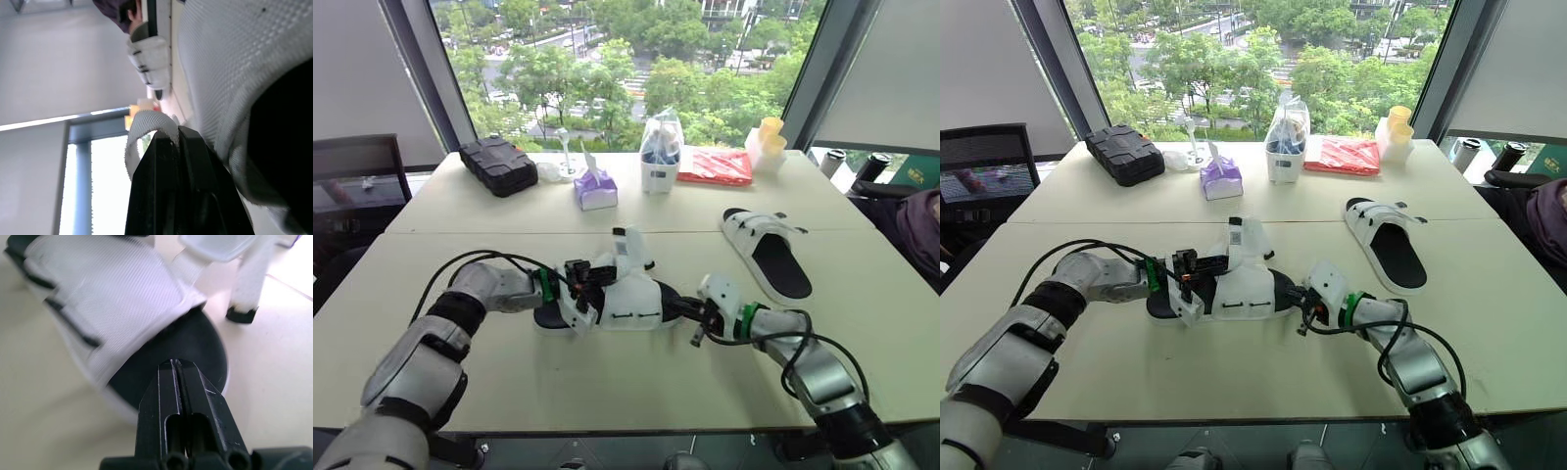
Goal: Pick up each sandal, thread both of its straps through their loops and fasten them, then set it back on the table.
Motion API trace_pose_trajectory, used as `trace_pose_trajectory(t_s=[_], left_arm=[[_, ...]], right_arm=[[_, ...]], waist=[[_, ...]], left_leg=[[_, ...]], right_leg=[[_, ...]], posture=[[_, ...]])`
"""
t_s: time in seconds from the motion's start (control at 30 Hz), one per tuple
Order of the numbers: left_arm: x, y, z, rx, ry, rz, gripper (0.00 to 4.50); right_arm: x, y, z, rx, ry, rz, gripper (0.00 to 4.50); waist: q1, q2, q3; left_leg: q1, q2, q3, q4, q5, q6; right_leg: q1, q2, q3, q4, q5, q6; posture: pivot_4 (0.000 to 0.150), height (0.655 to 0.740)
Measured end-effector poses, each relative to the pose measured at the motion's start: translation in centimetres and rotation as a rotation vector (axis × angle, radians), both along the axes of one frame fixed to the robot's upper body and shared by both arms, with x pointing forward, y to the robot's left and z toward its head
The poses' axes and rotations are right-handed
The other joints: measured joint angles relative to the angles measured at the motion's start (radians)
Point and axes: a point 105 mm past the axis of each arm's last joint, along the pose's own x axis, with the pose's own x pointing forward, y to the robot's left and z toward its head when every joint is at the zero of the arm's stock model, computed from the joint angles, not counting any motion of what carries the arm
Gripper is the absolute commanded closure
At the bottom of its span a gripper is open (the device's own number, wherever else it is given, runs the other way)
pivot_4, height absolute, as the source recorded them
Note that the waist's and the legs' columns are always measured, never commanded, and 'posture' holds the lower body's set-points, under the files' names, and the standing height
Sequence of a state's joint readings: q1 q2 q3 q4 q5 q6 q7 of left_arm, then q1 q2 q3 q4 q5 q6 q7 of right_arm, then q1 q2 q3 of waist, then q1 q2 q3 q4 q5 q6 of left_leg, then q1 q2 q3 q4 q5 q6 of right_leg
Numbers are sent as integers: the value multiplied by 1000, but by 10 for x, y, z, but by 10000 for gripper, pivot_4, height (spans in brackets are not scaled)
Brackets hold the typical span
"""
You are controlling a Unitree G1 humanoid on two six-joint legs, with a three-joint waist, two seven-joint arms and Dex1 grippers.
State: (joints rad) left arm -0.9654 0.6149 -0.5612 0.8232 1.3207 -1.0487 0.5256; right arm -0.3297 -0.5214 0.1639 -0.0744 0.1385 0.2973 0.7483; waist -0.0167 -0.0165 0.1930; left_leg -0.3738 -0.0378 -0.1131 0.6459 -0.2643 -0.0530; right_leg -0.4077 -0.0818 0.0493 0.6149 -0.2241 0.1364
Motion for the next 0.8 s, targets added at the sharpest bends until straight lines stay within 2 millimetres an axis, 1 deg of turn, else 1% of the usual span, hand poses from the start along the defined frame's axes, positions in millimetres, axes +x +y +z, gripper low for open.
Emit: trace_pose_trajectory(t_s=[0.1,0.17,0.33,0.43,0.63,0.67,0.73,0.77,0.8], left_arm=[[-1,2,3,-24,-70,-26,44692],[-3,5,7,-35,-149,-56,44692],[-12,9,21,-57,-333,-155,44692],[-18,14,24,-69,-398,-201,44692],[-19,20,2,-5,-325,-208,44692],[-19,20,1,0,-321,-209,38654],[-17,19,1,5,-321,-208,31209],[-16,19,3,6,-326,-208,24881],[-15,18,5,9,-332,-205,20327]], right_arm=[[5,4,4,15,-8,15,45000],[6,7,4,23,-5,27,45000],[7,10,-1,27,24,44,45000],[6,10,-7,22,46,52,45000],[7,12,-9,32,50,60,45000],[8,12,-9,33,50,60,45000],[10,13,-9,39,50,58,45000],[11,13,-9,40,50,58,45000],[11,13,-9,40,49,57,45000]], waist=[[0,0,0],[0,0,0],[0,0,0],[1,0,0],[0,0,0],[0,0,0],[1,0,0],[2,0,0],[2,0,0]], left_leg=[[-1,0,0,0,0,0],[-2,0,0,-1,0,0],[-2,0,0,-1,0,0],[-1,0,0,-1,0,0],[-1,0,0,0,0,0],[-1,0,0,0,0,0],[-1,0,0,0,0,0],[-1,0,0,0,0,0],[-1,0,0,0,0,0]], right_leg=[[0,0,0,0,1,-1],[-1,0,0,0,1,-2],[-1,0,0,0,1,-2],[-2,0,0,1,1,-2],[-1,0,0,2,1,-2],[-1,0,0,2,1,-2],[-1,0,0,2,1,-2],[-1,0,0,2,1,-2],[-1,0,0,2,1,-2]], posture=[[1500,7400],[1500,7400],[1500,7400],[1500,7400],[1500,7400],[1500,7400],[1500,7400],[1500,7400],[1500,7400]])
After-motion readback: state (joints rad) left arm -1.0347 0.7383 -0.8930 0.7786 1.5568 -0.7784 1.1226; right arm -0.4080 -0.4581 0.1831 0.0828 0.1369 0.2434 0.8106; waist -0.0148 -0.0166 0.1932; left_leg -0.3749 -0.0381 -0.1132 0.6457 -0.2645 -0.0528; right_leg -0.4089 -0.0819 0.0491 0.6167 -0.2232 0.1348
